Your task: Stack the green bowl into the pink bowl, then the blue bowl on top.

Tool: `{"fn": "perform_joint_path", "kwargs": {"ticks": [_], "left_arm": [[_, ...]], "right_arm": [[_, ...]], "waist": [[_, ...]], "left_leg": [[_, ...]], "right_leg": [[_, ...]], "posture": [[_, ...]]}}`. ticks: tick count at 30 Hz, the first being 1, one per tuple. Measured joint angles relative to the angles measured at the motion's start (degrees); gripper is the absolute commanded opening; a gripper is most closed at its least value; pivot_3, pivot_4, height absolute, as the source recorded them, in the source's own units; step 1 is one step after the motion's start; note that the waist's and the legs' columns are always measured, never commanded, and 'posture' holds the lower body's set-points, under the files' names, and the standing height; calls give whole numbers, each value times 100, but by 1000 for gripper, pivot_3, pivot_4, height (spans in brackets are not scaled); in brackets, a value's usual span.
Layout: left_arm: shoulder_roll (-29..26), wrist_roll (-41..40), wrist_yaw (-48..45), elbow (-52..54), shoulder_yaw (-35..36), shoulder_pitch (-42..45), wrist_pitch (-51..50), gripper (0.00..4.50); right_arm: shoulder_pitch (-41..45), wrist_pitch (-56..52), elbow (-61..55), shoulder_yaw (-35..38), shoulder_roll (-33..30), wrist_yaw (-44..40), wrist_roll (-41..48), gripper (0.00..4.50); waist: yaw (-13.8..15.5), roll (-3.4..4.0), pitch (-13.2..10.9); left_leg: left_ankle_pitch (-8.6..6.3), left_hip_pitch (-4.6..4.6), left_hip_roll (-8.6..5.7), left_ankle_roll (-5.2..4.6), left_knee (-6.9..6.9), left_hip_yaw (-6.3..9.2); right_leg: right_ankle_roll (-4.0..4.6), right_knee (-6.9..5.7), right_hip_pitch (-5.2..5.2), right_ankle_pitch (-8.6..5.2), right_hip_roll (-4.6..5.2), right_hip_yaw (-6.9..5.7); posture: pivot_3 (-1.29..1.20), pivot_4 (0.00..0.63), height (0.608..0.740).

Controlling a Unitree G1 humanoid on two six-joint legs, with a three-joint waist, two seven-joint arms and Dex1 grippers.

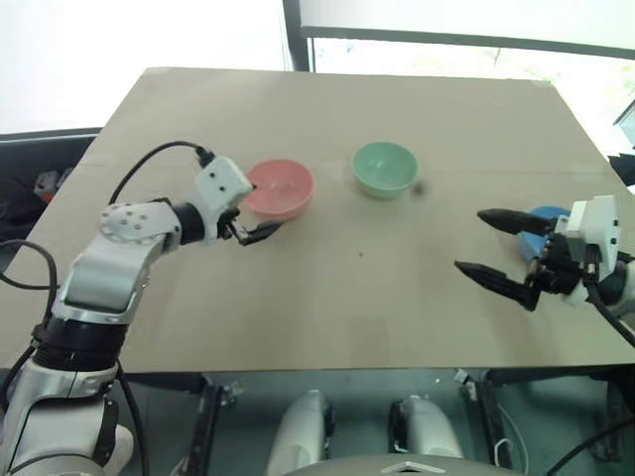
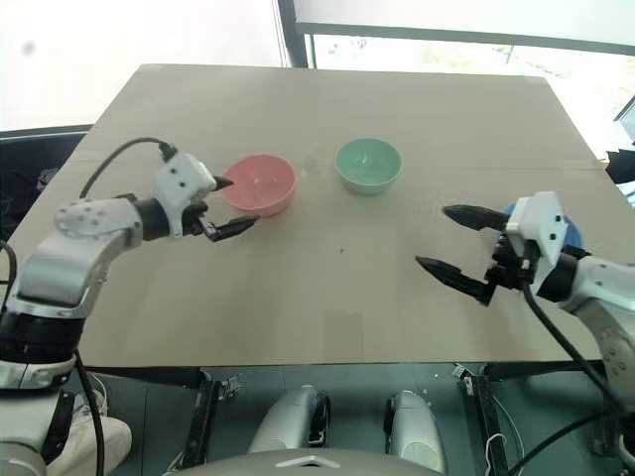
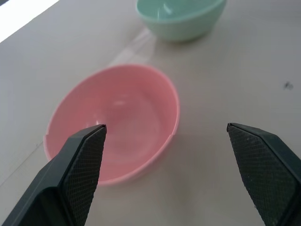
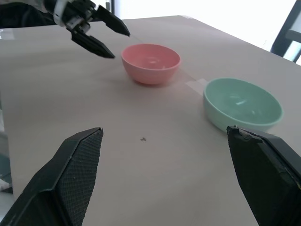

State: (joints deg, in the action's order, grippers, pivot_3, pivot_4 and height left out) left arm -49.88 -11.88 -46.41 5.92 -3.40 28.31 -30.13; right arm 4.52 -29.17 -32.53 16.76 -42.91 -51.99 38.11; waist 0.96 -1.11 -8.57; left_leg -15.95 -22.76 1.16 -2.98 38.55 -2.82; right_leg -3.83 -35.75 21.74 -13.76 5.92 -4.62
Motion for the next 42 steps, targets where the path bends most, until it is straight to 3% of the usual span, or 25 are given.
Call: {"fn": "perform_joint_path", "kwargs": {"ticks": [7,18,22,23,24,28,36,42], "left_arm": [[179,288,28,-137,-183,256,-8,4350],[221,1041,41,-267,-752,450,-223,4350],[316,1265,44,-291,-926,495,-307,2643],[338,1304,37,-344,-956,545,-300,2566],[349,1323,33,-364,-964,572,-284,1831],[463,1463,-7,-579,-1064,757,-108,714],[744,1177,-619,-516,-1068,870,421,714],[863,533,-1900,176,-1274,872,1189,714]], "right_arm": [[303,179,-5,-135,157,242,-37,4443],[64,372,27,-292,158,219,-178,4443],[65,450,104,-346,160,213,-186,4500],[65,474,125,-351,160,211,-193,4500],[64,488,133,-358,161,210,-196,4500],[60,563,148,-448,194,226,-238,4500],[-73,578,146,-452,234,347,-275,4500],[-430,575,-60,-300,253,592,-268,4500]], "waist": [[-8,-2,-1],[-1,-2,-1],[-6,-3,-1],[-3,-3,-1],[0,-3,-1],[0,-3,-1],[11,-3,-1],[12,-1,0]], "left_leg": [[0,-3,1,0,1,1],[0,-2,-2,-1,8,1],[0,-2,-1,-1,8,1],[0,-2,-1,-1,8,1],[0,-3,-1,-1,8,1],[0,-3,-1,-1,9,2],[-1,-6,-1,-2,10,2],[0,-4,0,-2,12,2]], "right_leg": [[0,-3,0,0,-1,-4],[-1,-4,0,0,0,-3],[-1,-5,0,0,0,-2],[-1,-5,0,0,-1,-2],[-1,-5,0,0,0,-3],[-1,-5,0,0,0,-3],[-1,-6,0,0,1,-4],[0,-4,-1,0,1,-4]], "posture": [[0,150,740],[0,150,740],[0,150,740],[0,150,740],[0,150,740],[0,150,740],[0,150,740],[0,150,740]]}}
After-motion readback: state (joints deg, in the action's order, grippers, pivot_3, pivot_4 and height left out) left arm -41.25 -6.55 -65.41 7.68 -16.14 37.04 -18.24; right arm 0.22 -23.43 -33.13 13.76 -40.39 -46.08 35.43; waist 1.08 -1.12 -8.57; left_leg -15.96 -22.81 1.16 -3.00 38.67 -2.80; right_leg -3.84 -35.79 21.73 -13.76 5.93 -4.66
